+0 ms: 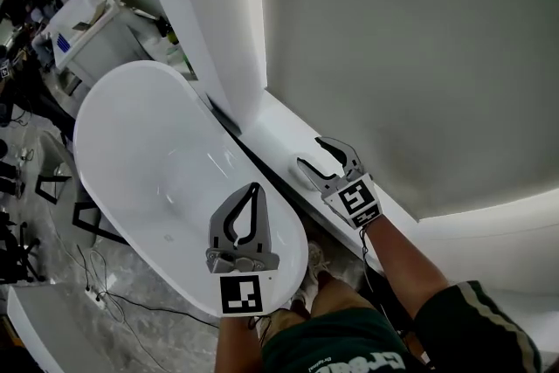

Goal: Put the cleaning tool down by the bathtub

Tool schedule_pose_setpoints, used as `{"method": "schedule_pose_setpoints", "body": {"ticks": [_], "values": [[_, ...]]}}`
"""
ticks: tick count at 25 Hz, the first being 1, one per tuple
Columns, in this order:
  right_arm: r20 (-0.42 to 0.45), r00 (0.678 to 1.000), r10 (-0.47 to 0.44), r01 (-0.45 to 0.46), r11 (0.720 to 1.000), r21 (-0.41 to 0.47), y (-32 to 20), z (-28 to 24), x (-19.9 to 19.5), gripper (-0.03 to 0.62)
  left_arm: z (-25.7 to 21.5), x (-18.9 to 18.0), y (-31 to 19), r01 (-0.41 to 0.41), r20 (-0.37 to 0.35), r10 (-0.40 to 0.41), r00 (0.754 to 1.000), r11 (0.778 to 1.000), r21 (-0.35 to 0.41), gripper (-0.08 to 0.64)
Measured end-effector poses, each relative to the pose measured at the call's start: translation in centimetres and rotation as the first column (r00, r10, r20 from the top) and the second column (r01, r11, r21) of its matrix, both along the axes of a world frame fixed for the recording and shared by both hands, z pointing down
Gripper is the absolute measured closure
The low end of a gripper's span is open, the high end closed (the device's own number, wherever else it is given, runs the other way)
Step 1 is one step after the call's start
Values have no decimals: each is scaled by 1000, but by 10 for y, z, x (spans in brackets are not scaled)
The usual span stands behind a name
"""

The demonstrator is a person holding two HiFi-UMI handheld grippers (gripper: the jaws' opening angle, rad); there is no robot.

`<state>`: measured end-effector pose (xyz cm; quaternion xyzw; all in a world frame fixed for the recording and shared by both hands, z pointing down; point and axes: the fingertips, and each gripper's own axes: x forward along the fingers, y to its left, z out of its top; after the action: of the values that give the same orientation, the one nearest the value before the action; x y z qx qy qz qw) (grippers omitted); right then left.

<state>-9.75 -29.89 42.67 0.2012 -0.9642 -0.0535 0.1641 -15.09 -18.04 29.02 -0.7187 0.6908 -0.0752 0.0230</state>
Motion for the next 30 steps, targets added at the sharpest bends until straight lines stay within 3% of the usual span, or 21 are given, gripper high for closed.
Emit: {"method": "schedule_pose_setpoints", "body": {"ticks": [3,7,12,19,23,28,30], "values": [[62,998,-12,10,999,38,21,-39,1,368,-13,5,10,-33,58,33,998,999,-1,554],[191,980,-46,26,994,106,47,-93,-2,370,-30,5,18,-44,46,42,998,999,31,554],[290,955,-70,23,986,163,83,-147,7,370,-46,10,35,-73,77,69,995,996,54,554],[323,937,-130,47,966,254,125,-213,16,370,-82,16,57,-98,86,88,992,988,123,554],[326,930,-169,74,956,284,147,-236,19,370,-104,16,68,-91,39,86,996,983,160,554],[333,920,-205,93,942,323,169,-257,19,385,-133,19,84,-108,100,89,991,971,215,554],[341,916,-213,96,939,330,176,-262,19,411,-138,17,87,-98,89,79,993,968,232,554]]}}
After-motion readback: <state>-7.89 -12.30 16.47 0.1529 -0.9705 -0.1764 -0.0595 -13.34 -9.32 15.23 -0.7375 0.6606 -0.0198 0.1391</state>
